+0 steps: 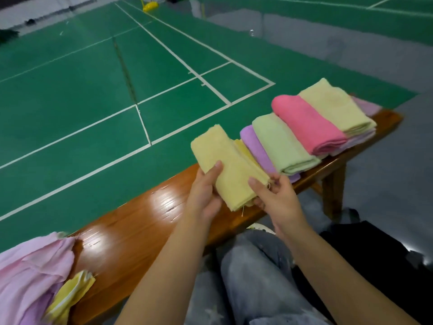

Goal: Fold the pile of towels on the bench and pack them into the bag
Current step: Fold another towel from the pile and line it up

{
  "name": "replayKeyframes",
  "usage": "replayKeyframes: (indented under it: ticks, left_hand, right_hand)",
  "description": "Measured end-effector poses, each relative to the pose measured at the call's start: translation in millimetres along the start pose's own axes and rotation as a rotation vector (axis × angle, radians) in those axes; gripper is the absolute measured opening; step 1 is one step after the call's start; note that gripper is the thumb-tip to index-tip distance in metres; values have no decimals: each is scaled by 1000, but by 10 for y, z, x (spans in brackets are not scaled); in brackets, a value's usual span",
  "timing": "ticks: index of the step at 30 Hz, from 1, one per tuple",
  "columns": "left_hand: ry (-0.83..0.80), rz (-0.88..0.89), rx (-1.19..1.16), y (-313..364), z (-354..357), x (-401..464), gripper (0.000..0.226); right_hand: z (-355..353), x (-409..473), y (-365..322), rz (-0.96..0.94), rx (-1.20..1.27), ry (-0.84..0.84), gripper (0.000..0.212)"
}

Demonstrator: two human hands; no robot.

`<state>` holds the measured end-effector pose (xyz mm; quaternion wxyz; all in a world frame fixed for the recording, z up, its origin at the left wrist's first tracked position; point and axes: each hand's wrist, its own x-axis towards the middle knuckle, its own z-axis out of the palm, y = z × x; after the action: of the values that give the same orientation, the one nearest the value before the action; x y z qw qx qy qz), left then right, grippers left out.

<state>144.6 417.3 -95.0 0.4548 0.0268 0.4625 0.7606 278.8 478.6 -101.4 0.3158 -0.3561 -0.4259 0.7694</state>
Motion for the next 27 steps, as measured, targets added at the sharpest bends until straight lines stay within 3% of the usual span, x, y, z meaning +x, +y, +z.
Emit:
replayKeyframes:
  ticks: [2,6,9,14,17,20,24,27]
  left_hand:
    - [5,-26,61,8,168,216,44]
    - [142,-172,266,-69,362,492,40]
    - [171,-143,351,-110,354,558,32]
    - [120,-87,291,-146,304,495,43]
    - [243,-38,587,-204,347,503,51]
    - [265,77,881,-156,334,399,56]
    - [187,35,843,-42,93,-13,55]
    - [227,49,750,2,-303,-415,61]
  right_hand:
    - [-52,173,42,54,132,109,36]
    - [-146,341,279,160,150,278,46]
    - [-174,360,319,138,142,306,38]
    - [-187,337,303,58,75,320,30]
    - [-236,308,341,127,45,333,37]
    - [-253,193,396,183,-75,265,39]
    - [-92,-138,502,189,-212,42,20]
    - [105,-430,556,233,-314,-198,16]
